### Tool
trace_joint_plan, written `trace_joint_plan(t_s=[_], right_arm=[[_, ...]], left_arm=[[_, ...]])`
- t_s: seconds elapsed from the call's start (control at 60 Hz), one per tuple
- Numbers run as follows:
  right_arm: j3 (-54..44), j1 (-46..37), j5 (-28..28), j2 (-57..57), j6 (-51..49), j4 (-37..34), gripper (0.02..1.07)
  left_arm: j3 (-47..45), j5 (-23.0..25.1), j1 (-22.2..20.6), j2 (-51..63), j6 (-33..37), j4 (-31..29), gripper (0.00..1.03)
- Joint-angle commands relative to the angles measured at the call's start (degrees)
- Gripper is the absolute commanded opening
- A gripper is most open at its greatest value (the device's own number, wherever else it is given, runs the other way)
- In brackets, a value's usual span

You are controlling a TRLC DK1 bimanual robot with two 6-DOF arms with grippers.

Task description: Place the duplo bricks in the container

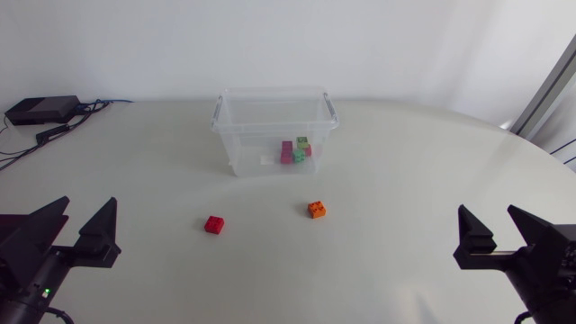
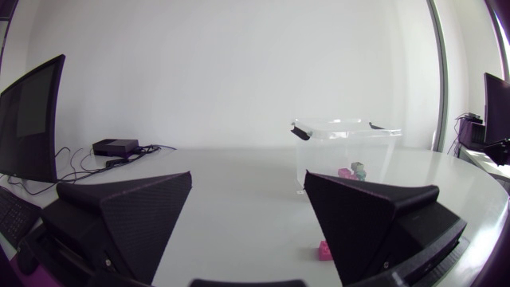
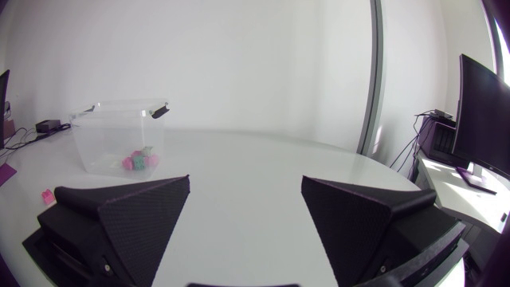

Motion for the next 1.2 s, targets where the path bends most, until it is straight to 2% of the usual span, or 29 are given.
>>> trace_joint_plan(t_s=[0.0, 0.433, 0.617, 0.817, 0.933, 1.033, 1.183], right_arm=[[-0.34, -0.04, 0.53, -0.38, 1.14, -1.46, 1.03], [-0.26, 0.23, 0.09, -0.38, 0.97, -1.38, 1.03], [3.35, 2.07, 0.27, 0.32, 1.76, -0.32, 1.03], [10.47, 5.24, 0.62, 10.95, 2.55, 0.65, 1.03], [17.15, 6.38, 0.71, 22.12, 3.96, 0.56, 1.03], [22.68, 7.96, 0.88, 31.43, 6.15, -0.94, 1.03], [30.42, 12.71, 2.99, 45.06, 9.76, -5.51, 1.03]], left_arm=[[-0.97, -0.28, -0.23, -0.71, -1.41, 0.20, 0.99], [-0.36, -0.28, -0.23, -0.71, -0.97, 0.03, 0.99], [5.27, -0.28, -0.76, 1.13, -1.32, -3.75, 0.99], [15.55, -0.28, -1.81, 18.71, -2.64, -5.33, 0.99], [25.31, -0.28, -2.43, 33.47, -5.37, -11.40, 0.99], [33.66, -0.36, -5.24, 45.87, -7.21, -17.37, 0.99], [40.86, -0.45, -8.67, 59.05, -7.21, -20.63, 0.99]])
